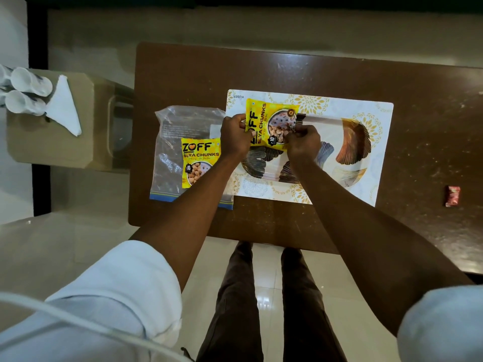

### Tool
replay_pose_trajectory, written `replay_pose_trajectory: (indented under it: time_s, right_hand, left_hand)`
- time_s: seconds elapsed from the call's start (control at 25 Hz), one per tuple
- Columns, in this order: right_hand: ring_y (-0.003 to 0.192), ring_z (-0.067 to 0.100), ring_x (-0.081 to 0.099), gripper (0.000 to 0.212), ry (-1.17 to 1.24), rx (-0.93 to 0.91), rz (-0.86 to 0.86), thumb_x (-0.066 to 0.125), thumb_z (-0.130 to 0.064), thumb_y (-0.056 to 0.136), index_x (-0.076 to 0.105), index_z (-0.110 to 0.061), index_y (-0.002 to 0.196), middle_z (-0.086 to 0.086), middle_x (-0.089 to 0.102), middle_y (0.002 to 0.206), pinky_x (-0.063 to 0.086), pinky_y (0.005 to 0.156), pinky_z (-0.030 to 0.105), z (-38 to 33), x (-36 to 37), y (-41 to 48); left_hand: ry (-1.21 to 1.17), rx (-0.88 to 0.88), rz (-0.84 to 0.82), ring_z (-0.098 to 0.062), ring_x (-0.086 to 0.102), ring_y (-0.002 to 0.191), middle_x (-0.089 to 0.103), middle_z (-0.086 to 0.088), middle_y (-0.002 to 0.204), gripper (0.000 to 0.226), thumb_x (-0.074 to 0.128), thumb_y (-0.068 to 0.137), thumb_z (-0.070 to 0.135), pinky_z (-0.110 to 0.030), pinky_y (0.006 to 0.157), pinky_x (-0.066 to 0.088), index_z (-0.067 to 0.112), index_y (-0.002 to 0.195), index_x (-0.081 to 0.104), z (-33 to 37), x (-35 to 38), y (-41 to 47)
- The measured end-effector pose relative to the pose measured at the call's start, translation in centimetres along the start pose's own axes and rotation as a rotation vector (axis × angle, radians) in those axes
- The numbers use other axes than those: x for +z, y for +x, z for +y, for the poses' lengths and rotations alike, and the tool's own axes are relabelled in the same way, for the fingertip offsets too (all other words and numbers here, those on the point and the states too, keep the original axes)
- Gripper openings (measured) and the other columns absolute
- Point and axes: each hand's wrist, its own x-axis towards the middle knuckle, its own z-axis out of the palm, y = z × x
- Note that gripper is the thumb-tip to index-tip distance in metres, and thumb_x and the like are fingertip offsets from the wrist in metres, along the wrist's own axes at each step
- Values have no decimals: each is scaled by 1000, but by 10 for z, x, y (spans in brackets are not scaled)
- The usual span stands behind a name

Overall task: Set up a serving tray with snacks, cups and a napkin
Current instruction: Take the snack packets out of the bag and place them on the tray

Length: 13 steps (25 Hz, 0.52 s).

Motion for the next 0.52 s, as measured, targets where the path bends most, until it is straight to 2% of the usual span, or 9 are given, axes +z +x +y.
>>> replay_pose_trajectory:
  time_s: [0.08, 0.16, 0.24, 0.32, 0.44, 0.52]
  right_hand:
    - [87, 18, 64, 32, -50, -31, 69, 81, -19, 85, 67, -7, 111, 10, 67, 106, 53, 65, 28, -2, 0, -4]
    - [85, 20, 64, 27, -36, -78, 94, 79, -23, 86, 65, -6, 102, 12, 67, 103, 53, 69, 33, -6, 6, -20]
    - [74, 13, 60, 18, -6, -101, 2, 77, -21, 88, 64, -10, 92, 4, 67, 87, 50, 69, 31, -7, 21, -53]
    - [74, 16, 61, 19, -3, -76, -145, 77, -22, 90, 65, -8, 90, 3, 67, 82, 48, 72, 30, 1, 40, -93]
    - [90, 28, 65, 33, 37, 66, -277, 77, -26, 92, 67, 4, 99, 19, 72, 96, 45, 76, 33, 18, 65, -140]
    - [99, 30, 65, 44, -3, 252, -274, 77, -34, 91, 66, 4, 111, 19, 70, 105, 45, 77, 33, 28, 80, -157]
  left_hand:
    - [-28, -10, 11, -28, 68, 105, 59, -19, 124, 56, 83, 83, 8, -34, 93, 58, 4, 135, 63, -2, -5, -2]
    - [-61, -12, 57, -25, 67, 103, 57, -18, 127, 56, 83, 83, 9, -31, 90, 56, 4, 135, 62, -11, -16, -9]
    - [-76, -24, 121, -22, 65, 103, 55, -17, 128, 52, 81, 84, 9, -26, 88, 54, 5, 133, 63, -30, -36, -18]
    - [-61, -74, 182, -23, 65, 107, 55, -17, 130, 46, 79, 86, 9, -29, 92, 54, 4, 130, 65, -55, -61, -25]
    - [48, -155, 216, -29, 65, 116, 59, -17, 131, 39, 72, 91, 10, -34, 100, 52, 5, 129, 66, -87, -103, -29]
    - [202, -62, 150, -29, 61, 122, 61, -15, 132, 41, 64, 90, 4, -37, 103, 51, 7, 131, 66, -99, -124, -25]
